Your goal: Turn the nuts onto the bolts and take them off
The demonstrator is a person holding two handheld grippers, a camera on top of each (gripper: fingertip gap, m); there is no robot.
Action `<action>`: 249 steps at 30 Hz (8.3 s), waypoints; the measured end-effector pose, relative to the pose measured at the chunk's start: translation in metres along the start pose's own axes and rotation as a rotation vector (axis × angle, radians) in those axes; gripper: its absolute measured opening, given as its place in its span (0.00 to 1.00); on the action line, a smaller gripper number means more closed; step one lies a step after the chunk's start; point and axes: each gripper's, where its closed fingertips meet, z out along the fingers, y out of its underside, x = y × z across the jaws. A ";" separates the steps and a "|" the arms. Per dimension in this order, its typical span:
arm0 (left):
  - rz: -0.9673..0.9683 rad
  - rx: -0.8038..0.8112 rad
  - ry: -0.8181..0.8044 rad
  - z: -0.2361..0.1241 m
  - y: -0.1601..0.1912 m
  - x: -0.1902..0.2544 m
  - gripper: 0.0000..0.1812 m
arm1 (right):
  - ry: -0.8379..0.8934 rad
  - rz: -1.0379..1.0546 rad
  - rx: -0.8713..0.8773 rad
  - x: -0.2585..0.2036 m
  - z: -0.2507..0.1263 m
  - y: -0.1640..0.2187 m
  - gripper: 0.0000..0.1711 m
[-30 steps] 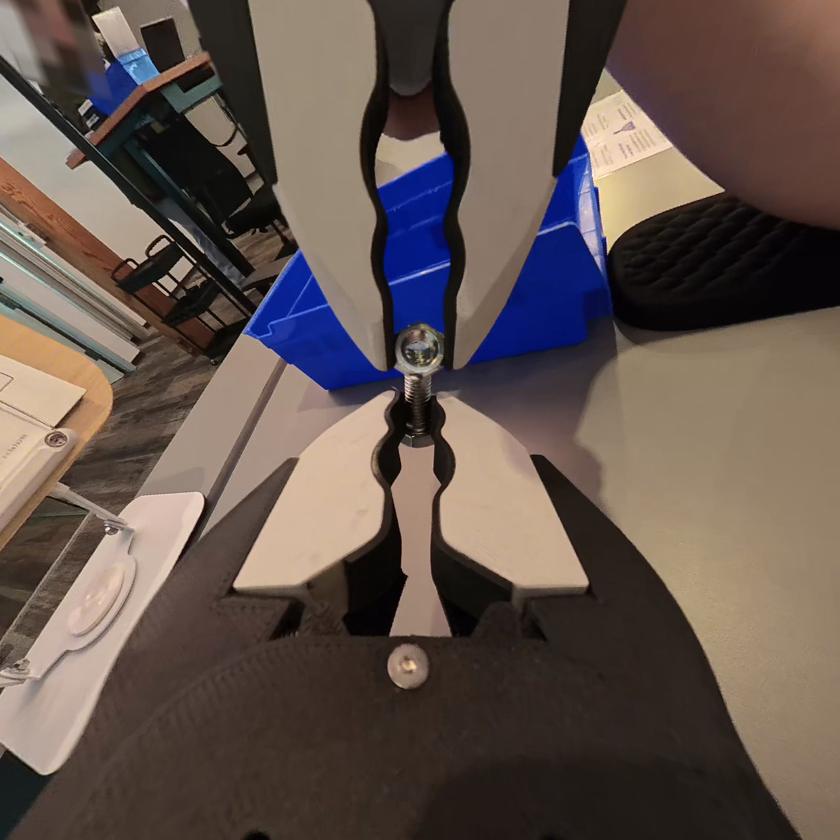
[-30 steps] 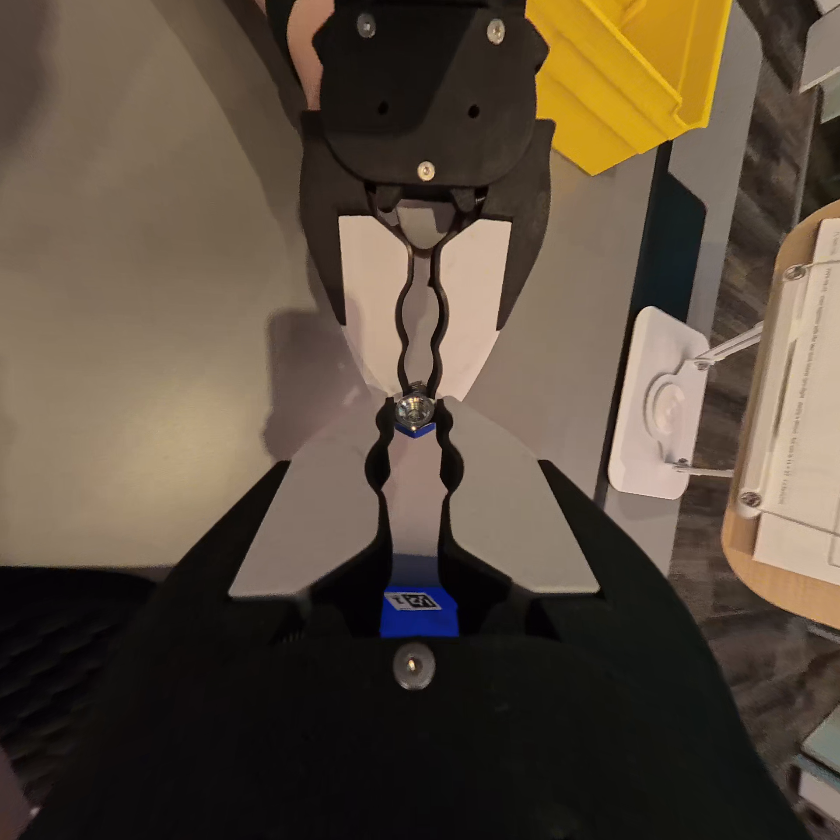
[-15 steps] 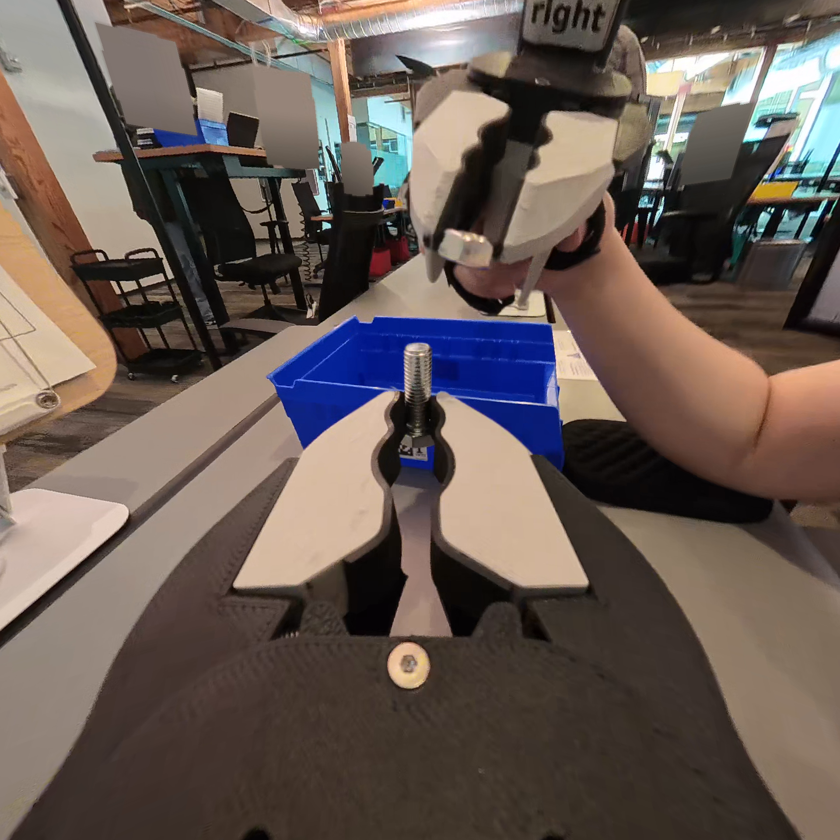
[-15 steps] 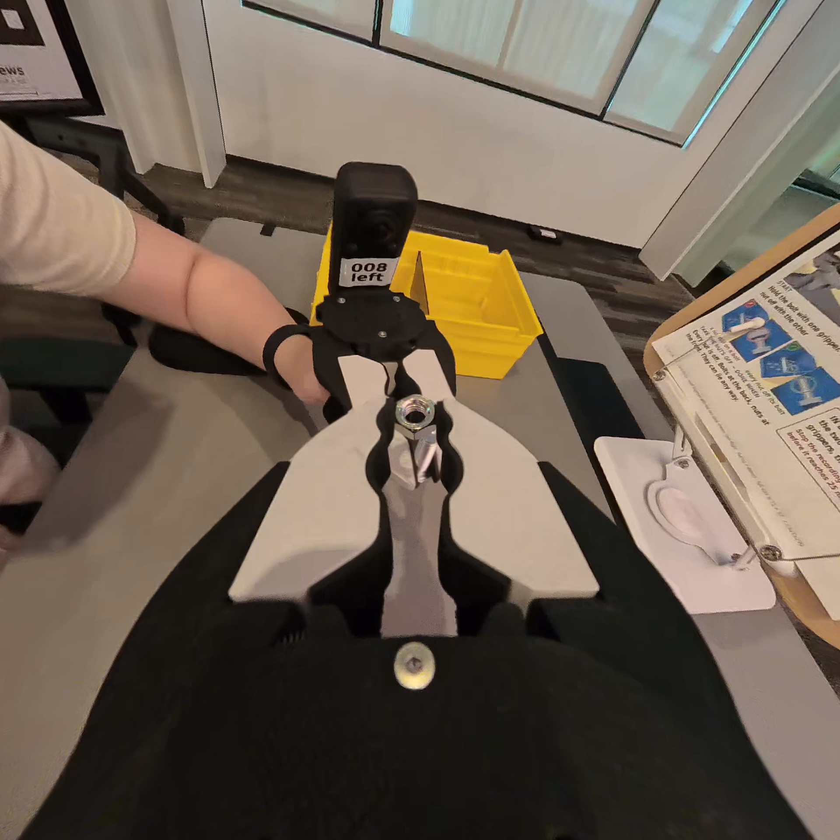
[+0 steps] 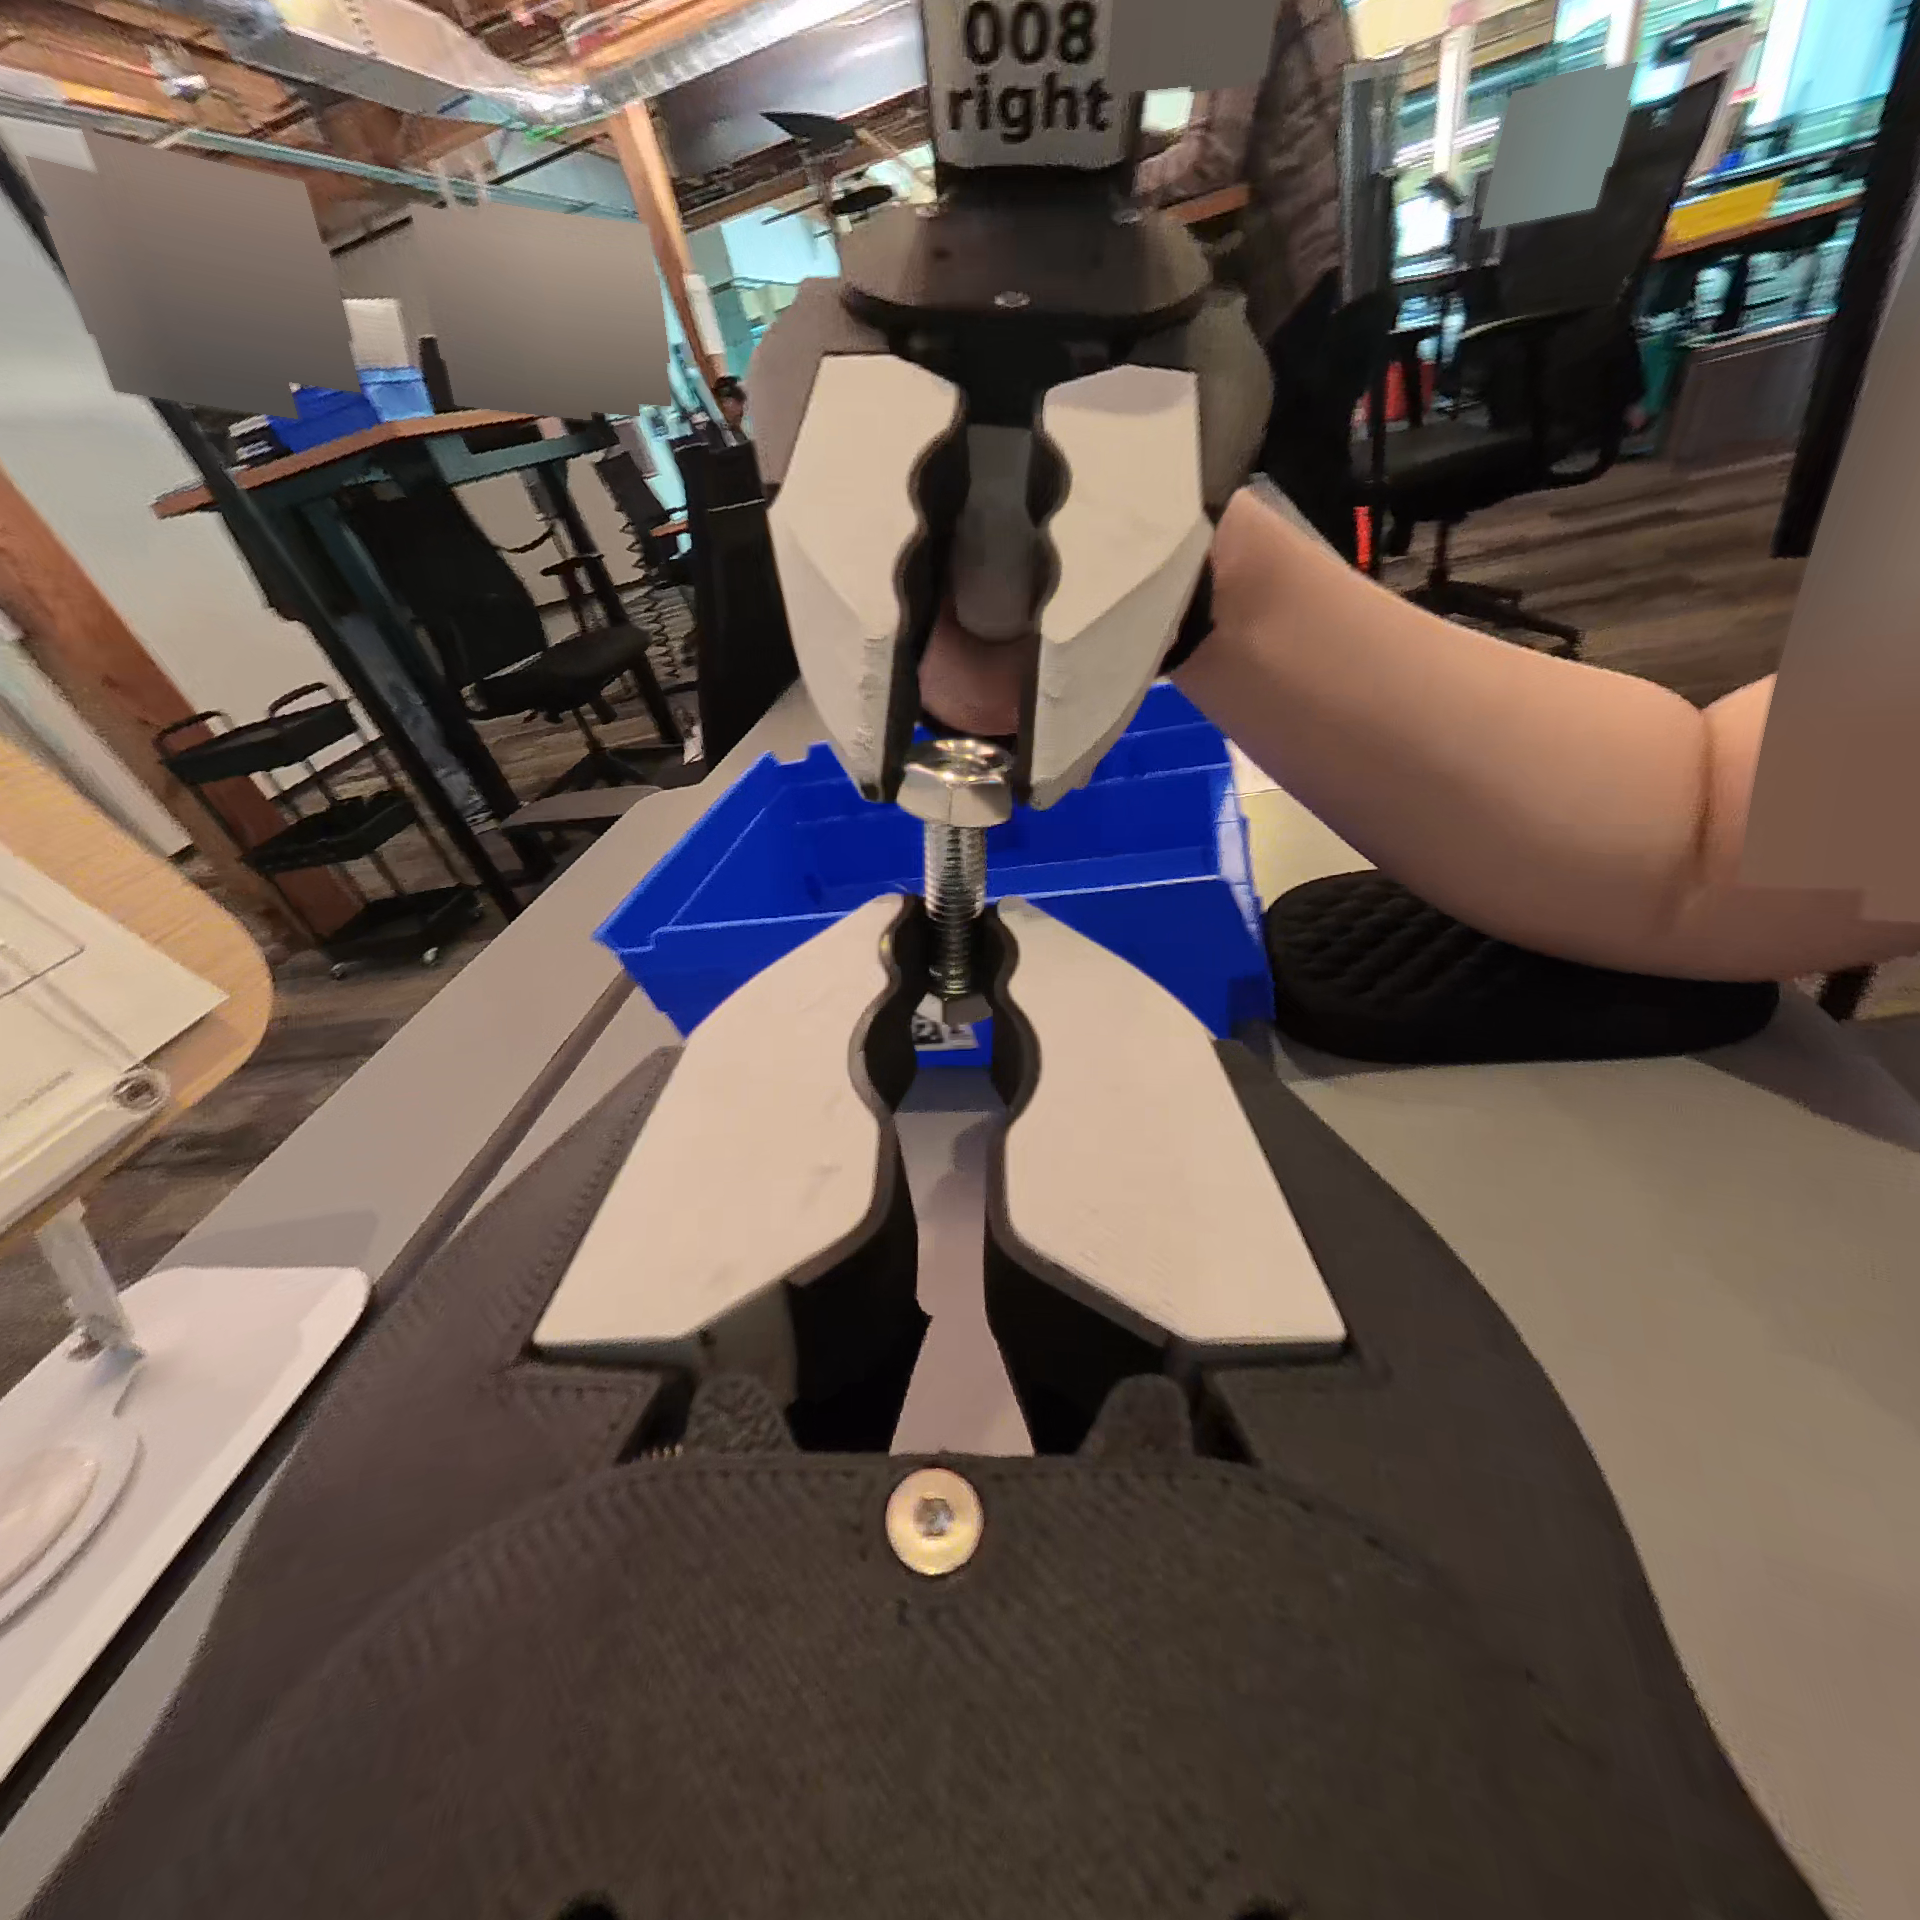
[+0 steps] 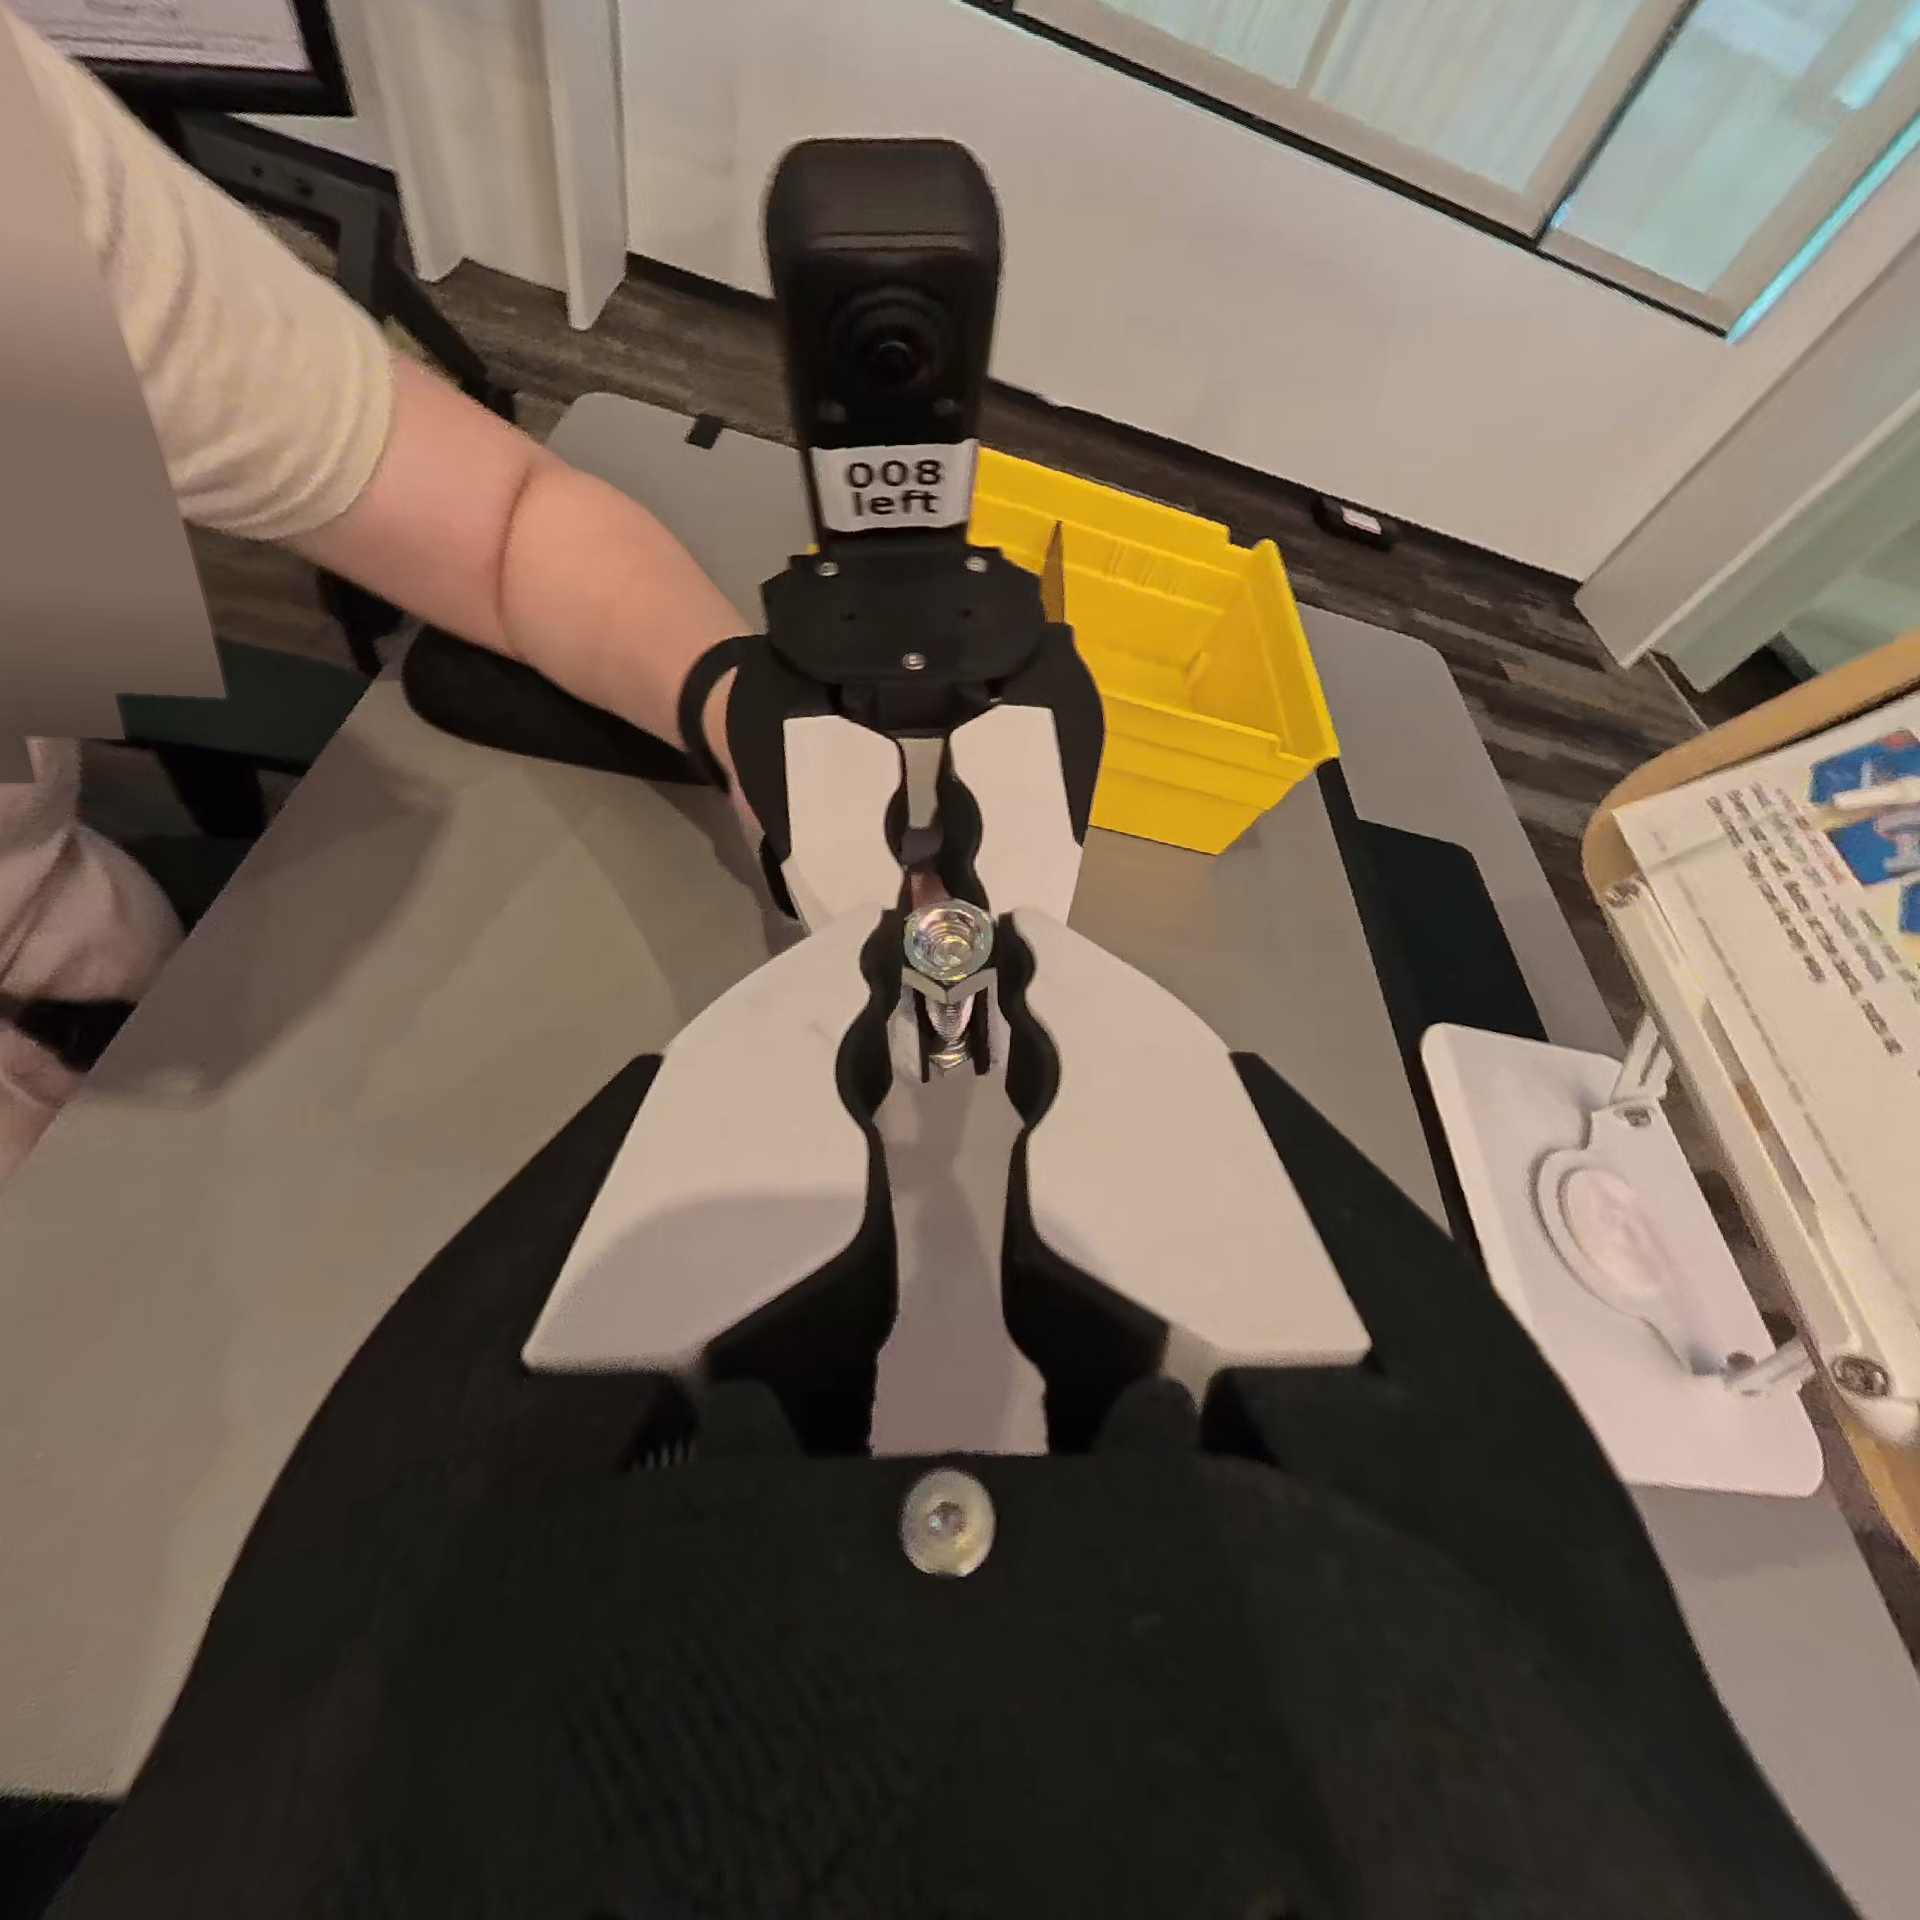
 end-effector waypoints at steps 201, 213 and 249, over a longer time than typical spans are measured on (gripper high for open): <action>-0.214 -0.084 -0.158 -0.040 -0.043 -0.042 0.05 | 0.333 0.227 0.274 0.040 0.011 -0.057 0.26; -0.231 -0.074 -0.160 -0.042 -0.045 -0.045 0.05 | 0.324 0.170 0.264 0.035 0.016 -0.061 0.31; -0.261 -0.025 -0.195 -0.053 -0.051 -0.058 0.05 | 0.245 0.060 0.212 0.007 0.031 -0.066 0.47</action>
